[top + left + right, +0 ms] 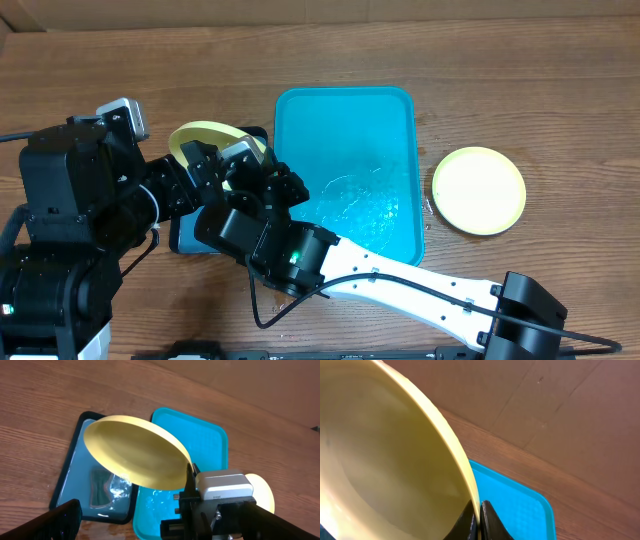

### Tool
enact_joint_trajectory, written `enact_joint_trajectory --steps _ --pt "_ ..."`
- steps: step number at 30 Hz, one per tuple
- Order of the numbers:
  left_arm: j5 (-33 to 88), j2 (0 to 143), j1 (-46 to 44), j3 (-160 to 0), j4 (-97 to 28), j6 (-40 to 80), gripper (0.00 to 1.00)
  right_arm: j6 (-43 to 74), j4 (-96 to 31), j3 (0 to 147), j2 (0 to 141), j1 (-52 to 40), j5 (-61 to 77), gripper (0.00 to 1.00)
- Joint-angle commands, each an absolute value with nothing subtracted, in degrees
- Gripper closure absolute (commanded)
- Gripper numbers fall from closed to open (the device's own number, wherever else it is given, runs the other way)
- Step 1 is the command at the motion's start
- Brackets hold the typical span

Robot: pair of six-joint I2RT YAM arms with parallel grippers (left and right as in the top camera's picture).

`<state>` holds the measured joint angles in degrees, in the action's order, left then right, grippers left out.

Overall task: Clean dirty plates on tray and stack at the side
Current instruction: 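Carry the yellow plate right and stack it on the plate pile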

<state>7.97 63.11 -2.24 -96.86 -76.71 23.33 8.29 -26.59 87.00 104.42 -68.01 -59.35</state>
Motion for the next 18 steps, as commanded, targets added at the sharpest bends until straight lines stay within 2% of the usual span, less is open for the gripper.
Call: enact_joint_trajectory --steps 1,6,10,15,18 --pt "8.6 63.0 -2.2 -97.9 -76.6 21.8 0.0 8.5 -26.2 88.2 104.5 -68.2 -60.6 0.96" --pt "8.5 63.0 -2.2 -97.9 -76.7 21.8 0.0 9.8 -26.3 88.2 104.5 -68.1 -60.6 0.96" --pt "8.5 63.0 -2.2 -97.9 -76.7 21.8 0.0 21.4 -29.8 88.2 104.5 -65.6 -55.8 0.96" --pt "8.4 63.0 -2.2 -97.9 -76.7 21.8 0.0 38.3 -35.4 88.2 104.3 -54.5 -27.6 0.96" --pt "8.4 63.0 -2.2 -97.9 -76.7 21.8 0.0 39.7 -35.2 88.2 102.9 -46.1 -6.1 0.96"
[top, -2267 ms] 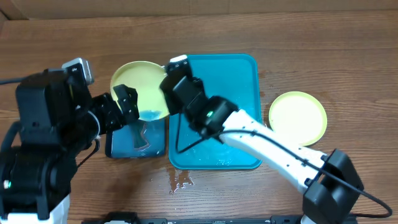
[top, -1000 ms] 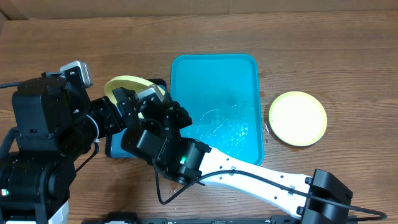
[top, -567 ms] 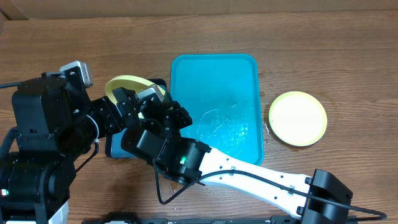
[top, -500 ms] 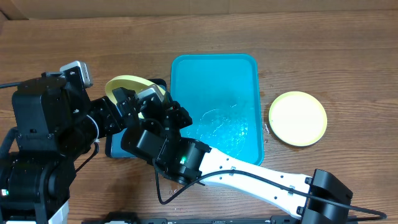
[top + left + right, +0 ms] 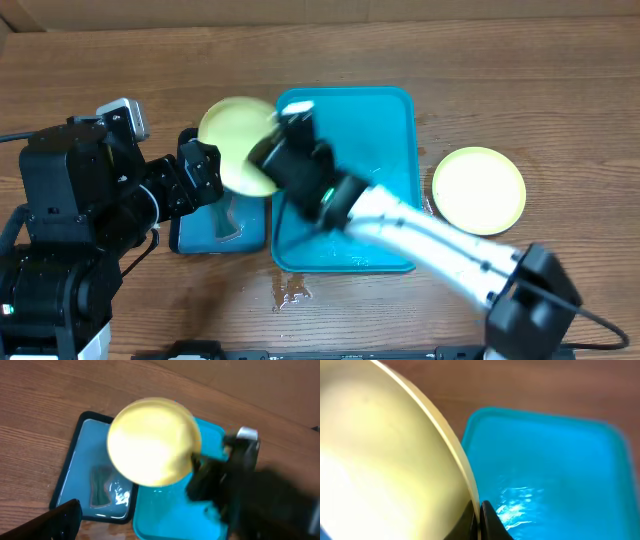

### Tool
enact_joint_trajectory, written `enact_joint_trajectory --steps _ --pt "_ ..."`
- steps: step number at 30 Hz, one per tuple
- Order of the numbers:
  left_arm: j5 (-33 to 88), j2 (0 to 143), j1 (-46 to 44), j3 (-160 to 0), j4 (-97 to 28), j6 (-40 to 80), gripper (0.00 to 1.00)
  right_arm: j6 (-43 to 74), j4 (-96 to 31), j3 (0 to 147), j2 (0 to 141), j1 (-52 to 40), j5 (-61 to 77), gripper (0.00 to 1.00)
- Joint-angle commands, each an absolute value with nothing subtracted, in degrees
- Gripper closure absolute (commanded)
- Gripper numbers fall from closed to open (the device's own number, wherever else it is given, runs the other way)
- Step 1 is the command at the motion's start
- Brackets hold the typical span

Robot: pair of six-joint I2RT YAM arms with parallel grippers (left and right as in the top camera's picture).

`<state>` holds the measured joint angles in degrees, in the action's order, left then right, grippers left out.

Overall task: Clean dirty plates on tray and stack at the side
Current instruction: 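Carry the yellow plate right and stack it on the plate pile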

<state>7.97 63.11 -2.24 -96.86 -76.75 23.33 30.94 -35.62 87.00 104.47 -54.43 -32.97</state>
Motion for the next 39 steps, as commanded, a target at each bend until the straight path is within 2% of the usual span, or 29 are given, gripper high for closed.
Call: enact_joint_trajectory --steps 1,4,8,12,16,24,28,33,39 --pt "8.4 63.0 -2.2 -97.9 -76.7 21.8 0.0 39.7 -35.2 88.2 101.7 -41.1 4.4 0.96" --pt "8.4 63.0 -2.2 -97.9 -76.7 21.8 0.0 39.7 -36.1 88.2 98.9 -31.5 19.1 0.96" --pt "8.4 63.0 -2.2 -97.9 -76.7 21.8 0.0 39.6 -43.4 88.2 96.1 -18.6 25.3 0.96" --pt "8.4 63.0 -2.2 -97.9 -76.7 21.8 0.0 37.9 -57.6 88.0 96.5 -5.8 18.1 0.96" --pt "8.4 63.0 -2.2 -97.9 -76.7 21.8 0.0 35.3 -64.6 83.9 98.2 2.5 6.1 0.96" --pt "8.4 63.0 -2.2 -97.9 -76.7 21.8 0.0 33.7 -64.1 71.6 99.0 11.0 7.0 0.96" --pt "8.4 63.0 -2.2 -97.9 -76.7 21.8 0.0 33.0 -64.6 69.2 99.0 12.1 6.2 0.96" --pt "8.4 63.0 -2.2 -97.9 -76.7 21.8 0.0 33.2 -64.5 67.9 99.0 12.9 -3.0 0.96" --pt "8.4 63.0 -2.2 -97.9 -76.7 21.8 0.0 33.2 -66.7 67.0 99.0 15.2 -3.1 0.96"
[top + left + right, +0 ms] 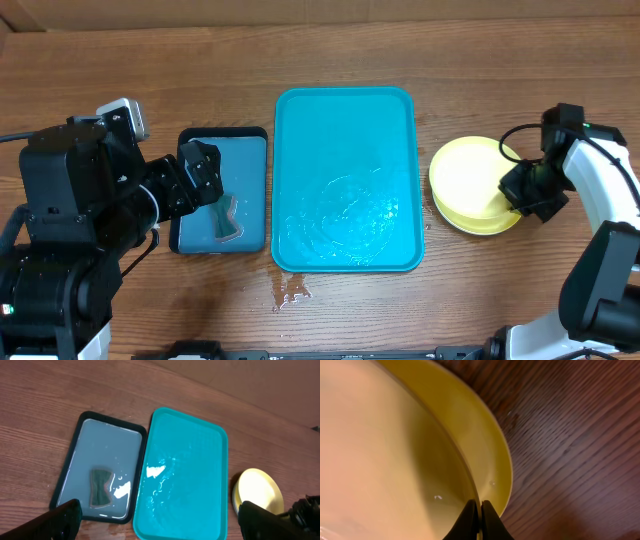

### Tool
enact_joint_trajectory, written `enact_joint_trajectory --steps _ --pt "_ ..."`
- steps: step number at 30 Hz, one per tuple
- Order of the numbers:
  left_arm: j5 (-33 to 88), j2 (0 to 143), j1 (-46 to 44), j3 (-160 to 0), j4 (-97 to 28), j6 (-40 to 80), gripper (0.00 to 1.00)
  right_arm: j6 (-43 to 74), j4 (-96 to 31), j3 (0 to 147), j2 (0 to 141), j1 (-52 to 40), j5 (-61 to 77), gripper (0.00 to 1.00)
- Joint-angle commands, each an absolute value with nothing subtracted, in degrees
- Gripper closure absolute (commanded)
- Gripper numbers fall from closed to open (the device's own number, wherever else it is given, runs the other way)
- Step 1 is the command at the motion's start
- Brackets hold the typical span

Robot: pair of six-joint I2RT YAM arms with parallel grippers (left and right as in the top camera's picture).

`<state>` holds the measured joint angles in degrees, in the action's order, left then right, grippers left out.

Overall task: Clean dirty plates on tray and stack at the side
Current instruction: 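Carry the yellow plate right and stack it on the plate pile, then open the right gripper and withdraw it from the stack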

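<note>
My right gripper [520, 190] is shut on the rim of a yellow plate [468, 172], holding it just over a second yellow plate [482, 228] on the table right of the tray. In the right wrist view the held plate [380, 460] fills the left and the lower plate's rim [492, 445] shows beyond the closed fingertips [469, 515]. The teal tray [345, 110] holds only water, no plates. My left gripper [205, 172] hangs open over the dark basin [190, 240], nothing between its fingers [65, 517].
A dark sponge [222, 215] lies in the water of the dark basin [75, 445], left of the teal tray [210, 435]. A small puddle [290, 292] wets the table in front of the tray. The plates sit near the right table side.
The right gripper has carried the yellow plate from over the basin's right edge and the tray's left corner to the right side, now over the other yellow plate. The left arm is unchanged.
First the right gripper held the yellow plate tilted above the dark basin, beside the open left gripper. Then the plate was at the tray's far left corner. Now it is over the second plate at the right, still gripped.
</note>
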<state>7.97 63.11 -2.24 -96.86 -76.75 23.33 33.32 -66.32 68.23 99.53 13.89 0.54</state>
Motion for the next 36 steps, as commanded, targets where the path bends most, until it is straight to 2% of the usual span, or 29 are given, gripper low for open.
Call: enact_joint_trajectory --steps 1,4,8,16,20,21,22,23,29,36 --pt "8.4 63.0 -2.2 -97.9 -76.7 21.8 0.0 33.1 -66.8 66.8 99.0 15.5 -2.9 0.96" --pt "8.4 63.0 -2.2 -97.9 -76.7 21.8 0.0 33.1 -68.1 65.8 99.0 15.6 -2.3 0.93" --pt "8.4 63.0 -2.2 -97.9 -76.7 21.8 0.0 30.7 -68.9 65.3 98.6 15.4 2.0 0.61" --pt "8.4 63.0 -2.2 -97.9 -76.7 21.8 0.0 17.9 -68.2 67.8 81.2 13.0 25.7 0.51" --pt "8.4 63.0 -2.2 -97.9 -76.7 21.8 0.0 10.3 -67.1 67.8 68.6 5.8 34.0 0.39" --pt "8.4 63.0 -2.2 -97.9 -76.7 21.8 0.0 9.4 -66.7 67.8 65.4 3.2 34.2 0.33" --pt "8.4 63.0 -2.2 -97.9 -76.7 21.8 0.0 9.1 -66.3 67.8 62.5 0.6 33.9 0.21" --pt "8.4 63.0 -2.2 -97.9 -76.7 21.8 0.0 9.1 -65.9 67.8 60.2 -1.6 33.8 0.0" --pt "8.4 63.0 -2.2 -97.9 -76.7 21.8 0.0 10.6 -63.2 67.8 49.6 -11.6 34.6 0.0" --pt "8.4 63.0 -2.2 -97.9 -76.7 21.8 0.0 10.4 -63.7 67.8 46.3 -13.2 31.0 0.0"
